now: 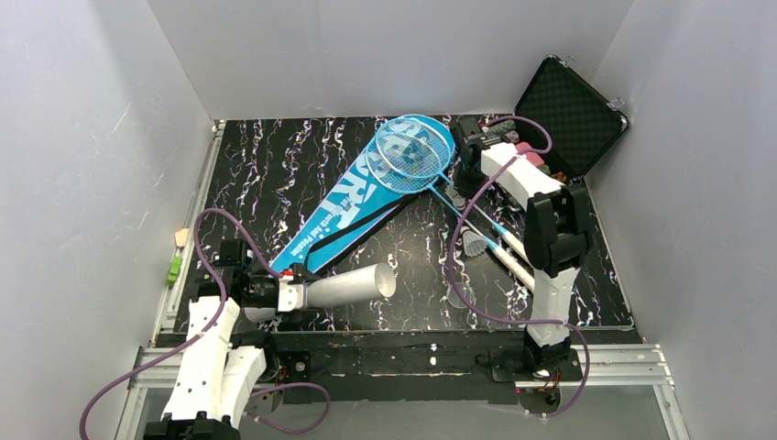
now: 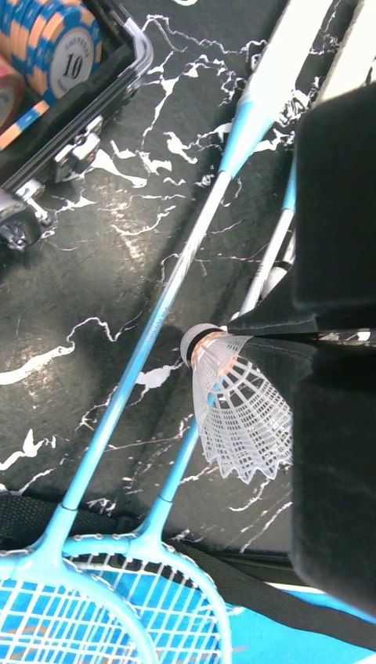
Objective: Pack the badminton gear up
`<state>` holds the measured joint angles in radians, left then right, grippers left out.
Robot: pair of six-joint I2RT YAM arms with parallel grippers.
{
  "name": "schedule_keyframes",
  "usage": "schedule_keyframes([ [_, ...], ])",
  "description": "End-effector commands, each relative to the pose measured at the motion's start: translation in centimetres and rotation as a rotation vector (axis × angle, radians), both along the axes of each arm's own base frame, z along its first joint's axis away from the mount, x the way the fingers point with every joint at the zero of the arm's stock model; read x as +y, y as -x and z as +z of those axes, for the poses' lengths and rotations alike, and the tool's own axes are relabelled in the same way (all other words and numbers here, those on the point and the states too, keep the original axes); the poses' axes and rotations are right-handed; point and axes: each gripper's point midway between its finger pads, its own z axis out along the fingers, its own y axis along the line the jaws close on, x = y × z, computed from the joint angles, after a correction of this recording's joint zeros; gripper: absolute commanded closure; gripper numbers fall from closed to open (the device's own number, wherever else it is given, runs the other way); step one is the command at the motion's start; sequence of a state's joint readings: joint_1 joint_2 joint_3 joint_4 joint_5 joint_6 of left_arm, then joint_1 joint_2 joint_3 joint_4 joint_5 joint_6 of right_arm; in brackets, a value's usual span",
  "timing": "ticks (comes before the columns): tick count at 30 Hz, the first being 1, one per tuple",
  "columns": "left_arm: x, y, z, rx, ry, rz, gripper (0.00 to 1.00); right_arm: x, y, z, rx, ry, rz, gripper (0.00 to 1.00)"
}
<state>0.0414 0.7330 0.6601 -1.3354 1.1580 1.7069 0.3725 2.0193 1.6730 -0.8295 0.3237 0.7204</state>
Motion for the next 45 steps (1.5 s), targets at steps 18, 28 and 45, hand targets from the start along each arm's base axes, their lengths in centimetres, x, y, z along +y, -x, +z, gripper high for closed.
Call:
schedule_keyframes([
  [18, -0.7, -0.8, 1.1, -0.003, 0.073, -0.002, 0.95, 10.6, 21.7, 20.1, -0.525, -0.866, 0.516, 0.99],
  [28, -0.7, -1.1, 1.4, -0.004, 0.074, 0.013, 0.95, 14.6, 28.0, 25.7, -0.585, -1.129, 0.688, 0.99],
  [45, -0.8, -1.1, 2.3, -0.013, 0.09, 0.009, 0.95, 18.4, 30.2, 22.0, -0.405, -1.048, 0.792, 0.92],
])
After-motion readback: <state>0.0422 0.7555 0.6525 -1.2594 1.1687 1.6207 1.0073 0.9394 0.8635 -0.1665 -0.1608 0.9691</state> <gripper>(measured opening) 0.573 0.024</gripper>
